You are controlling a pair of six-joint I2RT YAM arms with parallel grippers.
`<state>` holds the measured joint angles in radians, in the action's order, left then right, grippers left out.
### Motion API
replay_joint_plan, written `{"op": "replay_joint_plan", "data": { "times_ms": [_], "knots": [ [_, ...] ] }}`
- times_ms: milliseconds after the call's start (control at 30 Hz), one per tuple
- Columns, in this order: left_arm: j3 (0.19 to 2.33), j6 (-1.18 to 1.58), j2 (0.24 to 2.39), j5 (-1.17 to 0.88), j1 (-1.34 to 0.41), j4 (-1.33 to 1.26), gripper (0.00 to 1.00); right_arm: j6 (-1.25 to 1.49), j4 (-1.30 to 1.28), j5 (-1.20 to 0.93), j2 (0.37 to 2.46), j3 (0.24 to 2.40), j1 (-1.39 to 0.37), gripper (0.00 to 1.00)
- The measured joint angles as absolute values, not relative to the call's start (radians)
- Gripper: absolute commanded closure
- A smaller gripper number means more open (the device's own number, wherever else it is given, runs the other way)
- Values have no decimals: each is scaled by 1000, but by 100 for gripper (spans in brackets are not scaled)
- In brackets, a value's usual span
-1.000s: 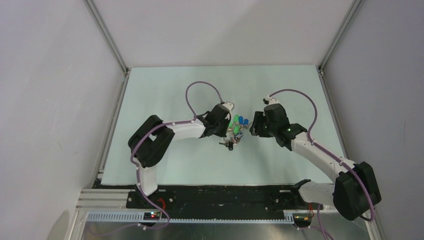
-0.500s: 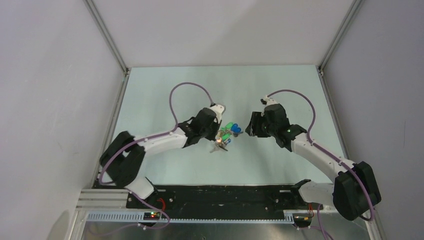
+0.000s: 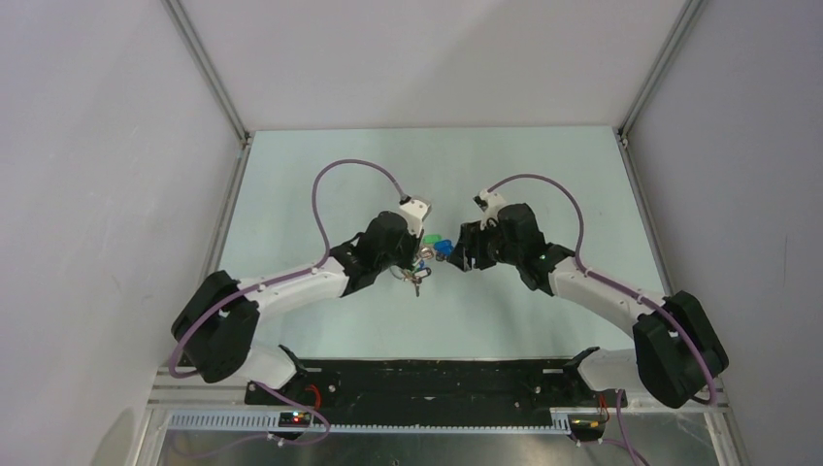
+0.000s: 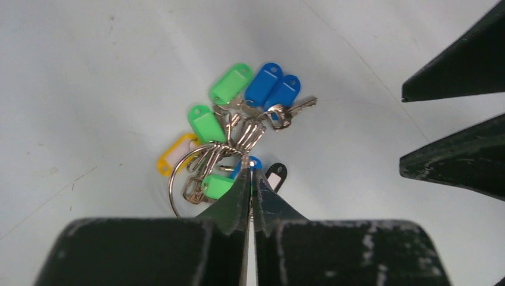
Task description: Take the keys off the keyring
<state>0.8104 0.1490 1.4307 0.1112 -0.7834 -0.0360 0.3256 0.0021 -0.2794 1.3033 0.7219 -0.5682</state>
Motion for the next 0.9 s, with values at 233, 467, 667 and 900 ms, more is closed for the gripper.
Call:
{"op": "replay_joint_plan", "data": {
  "times_ms": [233,467,667,900],
  "knots": [
    [788,222,1409,230,-772,-14,32,309,53,-244,1305,722,-572,37],
    [785,310,1451,260,-667,52,33,309,49,-198,1304,722,-572,37],
    [795,342,1567,259,-630,96,41,311,48,-190,1289,722,-572,37],
    [838,360,1658,252,-630,114,92,313,46,-188,1267,722,-570,38]
  ]
}}
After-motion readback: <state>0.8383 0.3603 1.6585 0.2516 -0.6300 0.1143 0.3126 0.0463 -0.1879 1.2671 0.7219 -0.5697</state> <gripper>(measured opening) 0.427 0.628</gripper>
